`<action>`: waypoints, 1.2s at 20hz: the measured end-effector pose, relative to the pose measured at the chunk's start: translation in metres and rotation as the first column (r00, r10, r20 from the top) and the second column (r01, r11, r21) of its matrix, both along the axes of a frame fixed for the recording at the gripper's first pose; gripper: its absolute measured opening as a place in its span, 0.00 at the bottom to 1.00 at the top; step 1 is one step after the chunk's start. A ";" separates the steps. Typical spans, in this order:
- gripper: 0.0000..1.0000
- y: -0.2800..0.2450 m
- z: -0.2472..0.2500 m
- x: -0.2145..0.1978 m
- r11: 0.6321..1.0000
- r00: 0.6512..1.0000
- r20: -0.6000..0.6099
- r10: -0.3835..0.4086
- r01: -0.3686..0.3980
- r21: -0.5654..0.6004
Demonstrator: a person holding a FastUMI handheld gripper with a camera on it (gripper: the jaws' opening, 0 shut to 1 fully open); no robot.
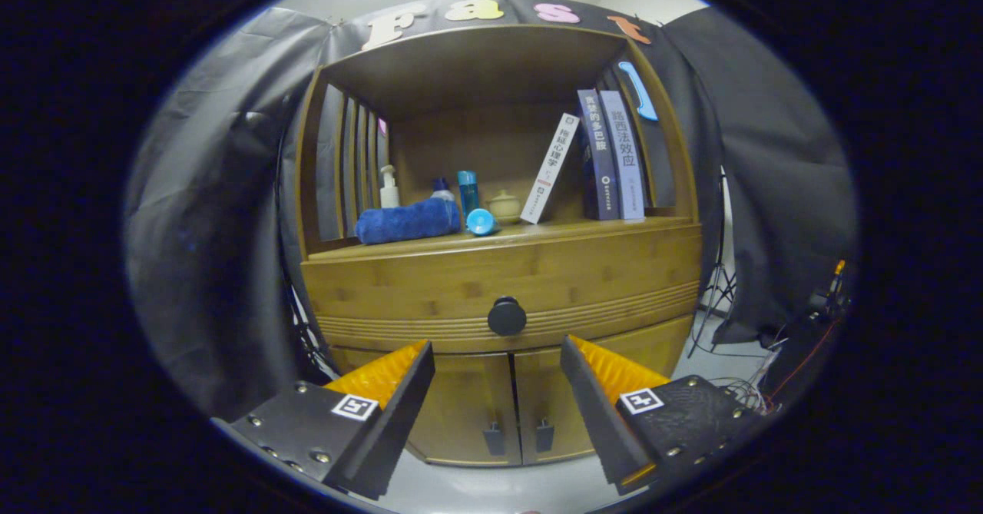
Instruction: Pull open the drawer, take out the items inside it, and place them on the countertop above the cabinet.
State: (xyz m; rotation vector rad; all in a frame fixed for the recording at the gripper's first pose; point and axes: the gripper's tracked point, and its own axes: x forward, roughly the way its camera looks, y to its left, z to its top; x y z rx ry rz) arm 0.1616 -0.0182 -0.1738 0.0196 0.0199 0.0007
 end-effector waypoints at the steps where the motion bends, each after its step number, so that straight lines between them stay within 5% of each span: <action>1: 0.99 -0.002 0.005 -0.015 1.000 1.000 -0.001 -0.009 0.009 -0.001; 15: 0.98 0.048 0.173 -0.172 0.990 0.984 0.118 0.131 -0.135 0.025; 20: 0.98 0.047 0.222 -0.210 0.996 0.982 0.163 0.090 -0.092 0.006; 24: 0.98 0.066 0.236 -0.226 0.991 0.975 0.184 0.128 -0.132 0.011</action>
